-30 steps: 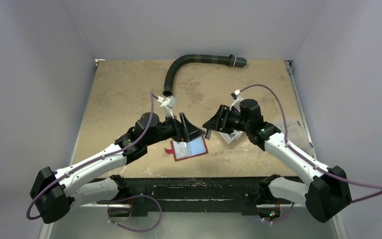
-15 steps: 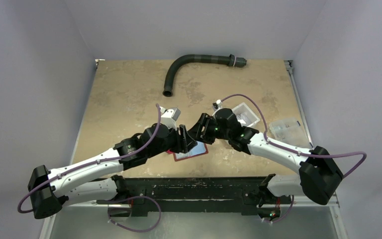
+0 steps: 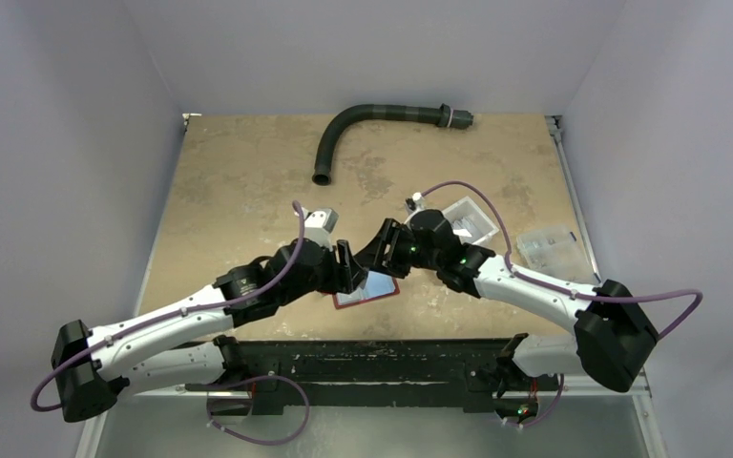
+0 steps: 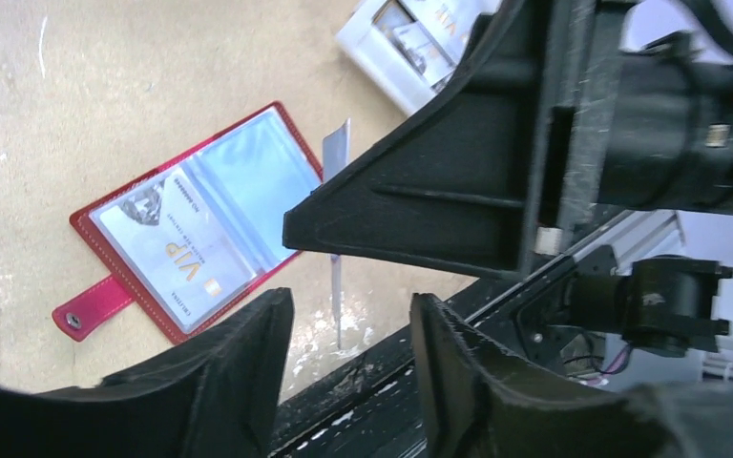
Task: Put the credit cards into the card holder
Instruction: Pick up the credit card from the storage box.
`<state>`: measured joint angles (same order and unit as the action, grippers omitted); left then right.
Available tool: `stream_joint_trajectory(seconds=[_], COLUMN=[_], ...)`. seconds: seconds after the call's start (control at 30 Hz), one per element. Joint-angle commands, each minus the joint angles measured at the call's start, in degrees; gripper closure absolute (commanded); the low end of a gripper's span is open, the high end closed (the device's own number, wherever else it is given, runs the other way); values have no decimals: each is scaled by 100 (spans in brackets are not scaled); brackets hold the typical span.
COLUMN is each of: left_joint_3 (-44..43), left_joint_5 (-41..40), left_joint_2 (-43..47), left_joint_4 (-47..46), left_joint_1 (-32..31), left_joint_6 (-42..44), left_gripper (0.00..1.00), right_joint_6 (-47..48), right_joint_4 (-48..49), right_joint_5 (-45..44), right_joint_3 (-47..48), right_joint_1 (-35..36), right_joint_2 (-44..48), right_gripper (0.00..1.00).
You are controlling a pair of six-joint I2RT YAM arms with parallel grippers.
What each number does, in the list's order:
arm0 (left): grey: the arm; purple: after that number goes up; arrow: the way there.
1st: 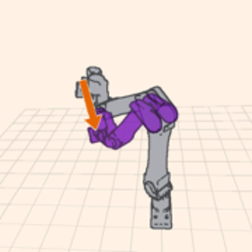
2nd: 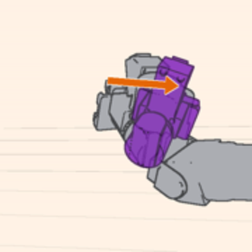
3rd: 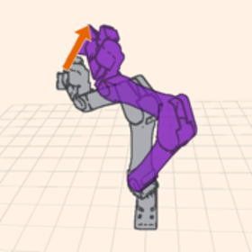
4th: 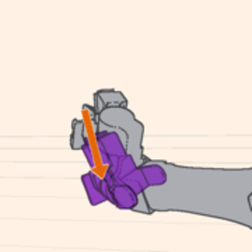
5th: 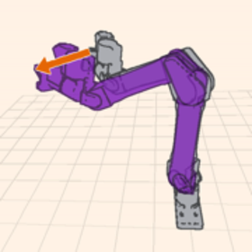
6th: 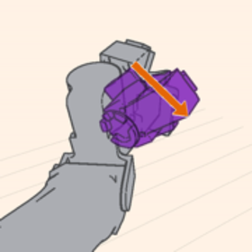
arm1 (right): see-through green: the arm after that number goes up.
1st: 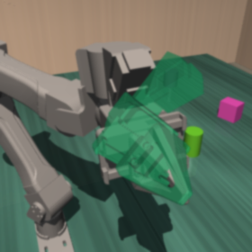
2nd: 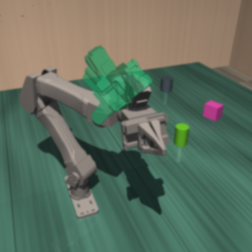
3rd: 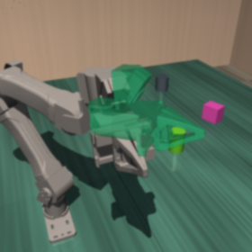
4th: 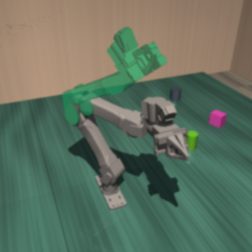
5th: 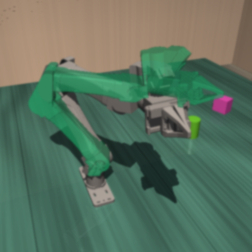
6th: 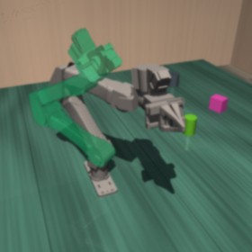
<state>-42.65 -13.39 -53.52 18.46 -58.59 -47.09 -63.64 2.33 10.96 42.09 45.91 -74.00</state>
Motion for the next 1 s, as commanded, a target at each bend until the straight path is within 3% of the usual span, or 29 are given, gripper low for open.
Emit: stream_joint_trajectory(seconds=[0.0, 0.13, 0.2, 0.27, 0.4, 0.53, 0.6, 0.8, 0.97], left_joint_3=[-113, -36, -25, 4, 229, 611, 874, 1537, 1819], left_joint_5=[75, 59, 39, 2, 48, 570, 1028, 2128, 2371], left_joint_2=[-239, -293, -329, -318, -70, 498, 783, 954, 804], left_joint_4=[-175, -366, -390, -383, -557, -1127, -1605, -3467, -4329], left_joint_1=[-30, -23, -21, -21, 4, 325, 606, 1095, 1095], left_joint_6=[-88, -177, -206, -271, -305, -400, -491, -1020, -1264], left_gripper=[53, 69, 82, 100, 100, 100, 100, 100, 100], right_joint_6=[52, 106, 215, 359, 674, 825, 808, 35, -120], right_joint_4=[313, 449, 508, 558, 762, 1258, 1555, 2780, 2686], right_joint_5=[-91, 4, 101, 355, 701, 1738, 2139, 2615, 2522], right_joint_3=[201, 101, 45, -82, -614, -1266, -1461, -1820, -1567], right_joint_1=[75, 109, 108, 106, -249, -1141, -1331, -1341, -1318], right_joint_2=[19, 64, 109, 261, 860, 1689, 2009, 2146, 2039], right_gripper=[74, 72, 64, 49, 15, 2, 2, 22, 35])
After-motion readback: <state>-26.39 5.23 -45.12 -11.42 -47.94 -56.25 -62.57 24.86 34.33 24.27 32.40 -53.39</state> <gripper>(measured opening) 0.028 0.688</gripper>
